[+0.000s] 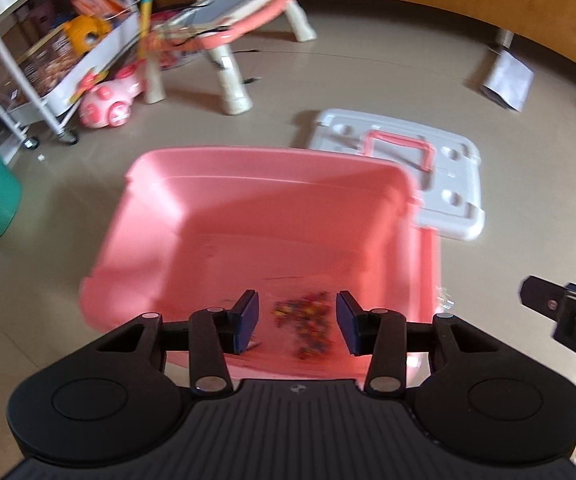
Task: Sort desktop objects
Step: 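Move the right tool toward the small clear bag of candy beads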
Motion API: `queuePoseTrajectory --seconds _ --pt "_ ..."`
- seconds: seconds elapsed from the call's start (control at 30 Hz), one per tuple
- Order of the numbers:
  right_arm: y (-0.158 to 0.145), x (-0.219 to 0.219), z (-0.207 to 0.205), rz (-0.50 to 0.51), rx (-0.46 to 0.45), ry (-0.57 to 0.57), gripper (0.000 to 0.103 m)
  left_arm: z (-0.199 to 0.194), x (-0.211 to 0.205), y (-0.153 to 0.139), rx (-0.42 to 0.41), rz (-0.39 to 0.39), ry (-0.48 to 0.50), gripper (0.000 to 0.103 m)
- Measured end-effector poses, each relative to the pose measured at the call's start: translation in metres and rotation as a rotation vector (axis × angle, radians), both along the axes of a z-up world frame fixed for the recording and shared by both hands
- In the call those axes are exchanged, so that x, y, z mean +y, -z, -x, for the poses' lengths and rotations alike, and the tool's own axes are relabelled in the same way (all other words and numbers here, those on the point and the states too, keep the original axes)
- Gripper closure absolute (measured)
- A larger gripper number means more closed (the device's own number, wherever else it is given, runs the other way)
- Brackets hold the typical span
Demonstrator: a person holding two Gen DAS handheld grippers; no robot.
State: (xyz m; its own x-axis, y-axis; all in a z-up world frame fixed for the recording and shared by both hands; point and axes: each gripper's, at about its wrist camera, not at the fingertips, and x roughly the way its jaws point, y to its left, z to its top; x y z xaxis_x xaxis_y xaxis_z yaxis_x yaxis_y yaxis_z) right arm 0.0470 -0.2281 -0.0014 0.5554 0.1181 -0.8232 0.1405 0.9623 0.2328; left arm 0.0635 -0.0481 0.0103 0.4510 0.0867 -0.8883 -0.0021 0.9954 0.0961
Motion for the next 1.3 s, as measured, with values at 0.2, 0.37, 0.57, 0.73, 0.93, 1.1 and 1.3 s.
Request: queuePoseTrajectory --seconds 0.2,0.37,0.57,0.73,0.93,1.1,1.3 --pt "0.035 -0.027 0.002 -0.035 0.05 0.029 0.063 0.005 -0.029 0.012 0.018 -0.018 0.041 0.053" --pt "0.066 -0.026 -0.009 -0.049 0.084 0.017 0.063 0.003 -0.03 0.026 0.033 -0.031 0.037 0.053" --pt "0.103 -0.006 -0.032 -0.009 0.113 -0.058 0.064 -0.005 -0.02 0.044 0.059 -0.052 0.02 0.053" --pt "0.131 0.009 -0.052 0.02 0.136 -0.107 0.064 -0.013 -0.011 0.054 0.085 -0.033 0.003 0.053" --pt "0.151 0.019 -0.069 0.013 0.163 -0.109 0.062 -0.019 -0.008 0.062 0.095 -0.026 -0.001 0.05" --pt "0.163 0.026 -0.078 0.018 0.175 -0.121 0.062 -0.021 -0.006 0.059 0.09 -0.022 0.0 0.049" --pt "0.172 0.026 -0.085 0.004 0.182 -0.121 0.062 -0.023 -0.003 0.056 0.095 -0.01 -0.004 0.049"
